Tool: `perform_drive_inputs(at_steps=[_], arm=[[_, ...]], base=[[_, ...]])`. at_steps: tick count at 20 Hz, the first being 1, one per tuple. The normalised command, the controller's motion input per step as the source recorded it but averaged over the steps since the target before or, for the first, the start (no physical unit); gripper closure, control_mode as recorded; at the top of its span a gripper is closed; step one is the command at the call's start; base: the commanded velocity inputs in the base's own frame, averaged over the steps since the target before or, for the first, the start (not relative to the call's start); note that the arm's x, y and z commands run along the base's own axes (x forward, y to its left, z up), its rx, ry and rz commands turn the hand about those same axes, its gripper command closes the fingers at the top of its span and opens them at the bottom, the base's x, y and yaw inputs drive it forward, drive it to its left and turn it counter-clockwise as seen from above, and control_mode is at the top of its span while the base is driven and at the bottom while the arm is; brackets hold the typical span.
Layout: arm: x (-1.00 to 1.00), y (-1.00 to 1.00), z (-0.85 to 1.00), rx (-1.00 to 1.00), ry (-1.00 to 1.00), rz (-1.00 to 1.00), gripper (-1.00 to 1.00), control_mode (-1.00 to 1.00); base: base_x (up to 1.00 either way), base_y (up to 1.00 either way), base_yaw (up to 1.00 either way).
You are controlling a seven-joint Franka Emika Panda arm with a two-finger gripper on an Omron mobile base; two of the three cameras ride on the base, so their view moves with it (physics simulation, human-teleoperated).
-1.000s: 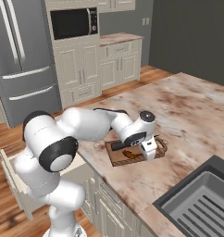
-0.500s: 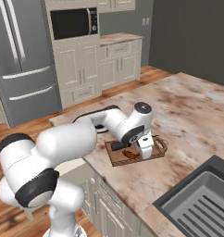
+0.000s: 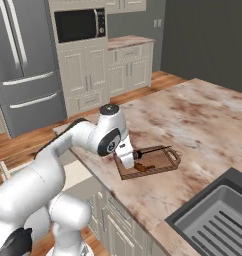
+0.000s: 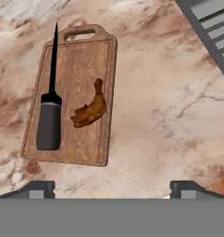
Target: Pick up the knife from the drawer and place it on the cutting board. Then place the meat from the plate to the cutting board.
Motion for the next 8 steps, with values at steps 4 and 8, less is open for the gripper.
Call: perform_drive_inputs(at_steps=[4,8], arm=[[0.0,0.06,0.0,-0.03,0.0,0.01,-1.0,-1.0],[0.0,0.0,0.0,0.0,0.0,0.0,-1.0,-1.0]], base=[[0.0,0.0,0.0],[0.0,0.0,0.0]])
